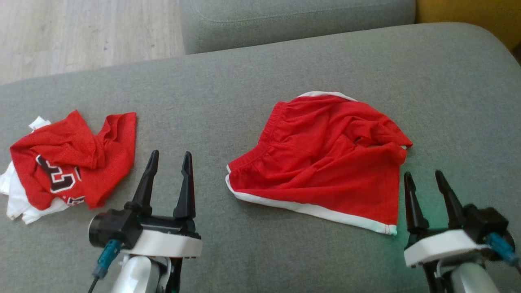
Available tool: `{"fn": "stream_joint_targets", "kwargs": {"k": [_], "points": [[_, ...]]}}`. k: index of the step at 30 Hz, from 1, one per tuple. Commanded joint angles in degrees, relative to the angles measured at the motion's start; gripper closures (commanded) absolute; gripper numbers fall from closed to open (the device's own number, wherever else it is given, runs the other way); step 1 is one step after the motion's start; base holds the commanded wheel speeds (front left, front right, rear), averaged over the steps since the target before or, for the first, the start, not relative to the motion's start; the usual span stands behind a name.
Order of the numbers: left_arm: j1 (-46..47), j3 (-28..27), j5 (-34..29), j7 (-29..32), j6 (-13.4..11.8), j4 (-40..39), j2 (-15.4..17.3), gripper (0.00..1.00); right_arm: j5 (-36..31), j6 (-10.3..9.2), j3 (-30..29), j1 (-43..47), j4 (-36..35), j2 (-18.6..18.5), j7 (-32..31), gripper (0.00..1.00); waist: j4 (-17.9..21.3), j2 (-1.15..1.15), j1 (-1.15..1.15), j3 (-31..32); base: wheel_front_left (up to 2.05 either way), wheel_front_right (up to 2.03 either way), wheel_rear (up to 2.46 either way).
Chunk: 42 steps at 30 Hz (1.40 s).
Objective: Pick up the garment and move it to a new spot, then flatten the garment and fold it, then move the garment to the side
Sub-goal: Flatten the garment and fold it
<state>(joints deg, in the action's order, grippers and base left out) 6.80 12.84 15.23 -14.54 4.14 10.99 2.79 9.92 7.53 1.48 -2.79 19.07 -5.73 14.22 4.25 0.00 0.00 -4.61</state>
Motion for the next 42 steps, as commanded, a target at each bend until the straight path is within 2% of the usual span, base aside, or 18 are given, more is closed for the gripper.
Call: {"fn": "stream_joint_targets", "kwargs": {"k": [1, 8, 15, 20, 24, 29, 38, 39, 40, 41, 42], "points": [[2.3, -1.7, 0.1, -0.5, 0.5, -1.4, 0.1, 0.00, -0.4, -0.04, 0.4, -0.7, -2.6, 0.6, 0.8, 0.00, 0.3, 0.00, 0.00, -0.3, 0.00, 0.00, 0.00], [3.8, 0.2, -3.1, -0.5, 2.2, 1.9, 0.3, 0.00, -1.3, -0.04, 0.4, -0.8, -3.9, 2.3, 0.8, 0.00, 1.6, 0.00, 0.00, -1.3, 0.00, 0.00, 0.00], [10.8, 10.7, -4.6, 0.3, 3.3, 13.1, 4.8, 0.00, -1.4, -0.04, 0.6, -1.9, -4.4, 2.6, 0.8, 0.00, 2.8, 0.00, 0.00, -3.1, 0.00, 0.00, 0.00], [18.0, 19.5, -2.4, 3.8, 3.3, 19.7, 9.4, 0.00, -1.1, -0.04, 0.9, -2.7, -4.5, 2.8, 0.8, 0.00, 3.6, 0.00, 0.00, -4.9, 0.00, 0.00, 0.00], [21.6, 21.9, -1.1, 4.4, 3.3, 22.7, 11.3, 0.00, -0.9, -0.04, 1.0, -3.2, -4.5, 2.8, 0.8, 0.00, 4.0, 0.00, 0.00, -6.0, 0.00, 0.00, 0.00], [25.2, 25.2, 2.2, 3.9, 3.3, 25.9, 12.8, 0.00, -0.1, -0.04, 1.0, -3.5, -4.7, 2.8, 0.8, 0.00, 4.4, 0.00, 0.00, -7.1, 0.00, 0.00, 0.00], [29.2, 34.9, 11.8, 4.3, 3.3, 27.5, 15.3, 0.00, 0.6, -0.04, 1.6, -4.1, -4.4, 2.8, 0.8, 0.00, 4.7, 0.00, 0.00, -7.5, 0.00, 0.00, 0.00], [29.4, 35.3, 12.6, 4.0, 3.3, 27.7, 15.4, 0.04, 0.6, -0.04, 1.8, -4.1, -4.3, 2.8, 0.8, 0.00, 4.7, 0.00, 0.00, -7.5, 0.00, 0.00, 0.00], [29.6, 35.7, 13.5, 3.8, 3.3, 27.8, 15.4, 0.26, 0.6, -0.04, 2.1, -4.2, -4.0, 2.8, 0.8, 0.00, 4.7, 0.00, 0.00, -7.5, 0.00, 0.00, 0.00], [29.8, 36.1, 14.5, 3.6, 3.3, 27.8, 15.4, 0.60, 0.5, -0.04, 2.2, -4.2, -3.7, 2.8, 0.8, 0.00, 4.7, 0.00, 0.00, -7.4, 0.00, 0.00, 0.00], [29.9, 36.4, 15.3, 3.3, 3.3, 27.8, 15.5, 0.77, 0.4, -0.04, 2.3, -4.2, -3.5, 2.8, 0.8, 0.00, 4.7, 0.00, 0.00, -7.4, 0.00, 0.00, 0.00]]}}
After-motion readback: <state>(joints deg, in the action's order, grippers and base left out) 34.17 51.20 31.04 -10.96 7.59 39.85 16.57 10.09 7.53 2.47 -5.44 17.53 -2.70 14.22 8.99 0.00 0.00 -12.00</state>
